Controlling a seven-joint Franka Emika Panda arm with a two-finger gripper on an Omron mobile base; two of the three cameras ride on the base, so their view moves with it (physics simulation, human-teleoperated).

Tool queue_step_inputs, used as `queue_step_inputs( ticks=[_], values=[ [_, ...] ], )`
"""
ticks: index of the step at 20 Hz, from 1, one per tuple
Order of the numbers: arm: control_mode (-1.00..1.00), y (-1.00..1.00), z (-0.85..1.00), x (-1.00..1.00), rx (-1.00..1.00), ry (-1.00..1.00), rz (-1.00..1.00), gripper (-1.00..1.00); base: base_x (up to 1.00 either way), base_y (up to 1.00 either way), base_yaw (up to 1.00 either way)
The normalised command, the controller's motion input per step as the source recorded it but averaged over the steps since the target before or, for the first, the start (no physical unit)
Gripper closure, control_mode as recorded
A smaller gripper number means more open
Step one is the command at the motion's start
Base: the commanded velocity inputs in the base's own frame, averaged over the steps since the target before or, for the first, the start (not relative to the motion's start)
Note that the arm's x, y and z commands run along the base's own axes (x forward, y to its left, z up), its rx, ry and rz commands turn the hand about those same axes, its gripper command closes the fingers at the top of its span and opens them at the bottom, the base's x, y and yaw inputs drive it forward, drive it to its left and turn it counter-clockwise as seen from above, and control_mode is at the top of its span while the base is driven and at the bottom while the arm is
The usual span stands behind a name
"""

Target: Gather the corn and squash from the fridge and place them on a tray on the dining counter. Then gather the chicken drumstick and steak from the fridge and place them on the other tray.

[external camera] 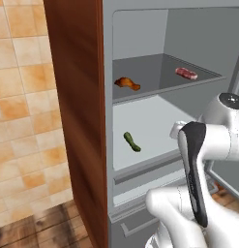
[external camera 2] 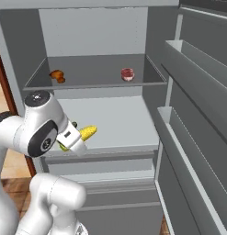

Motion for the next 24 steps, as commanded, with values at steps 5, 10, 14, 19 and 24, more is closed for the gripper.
queue_step_inputs(
  ticks=[5,10,14,19,24],
  values=[
    [1.00,0.05,-0.07,-0.52,0.00,0.01,-0.06,1.00,0.00,0.00,0.00],
    [1.00,0.00,0.00,0.00,0.00,0.00,0.00,1.00,-0.36,0.18,-0.03],
    [1.00,0.00,0.00,0.00,0.00,0.00,0.00,1.00,-0.74,0.54,-0.23],
    [1.00,0.00,0.00,0.00,0.00,0.00,0.00,1.00,-0.59,0.65,-0.31],
    [1.00,0.00,0.00,0.00,0.00,0.00,0.00,1.00,-0.68,0.55,-0.34]
  ],
)
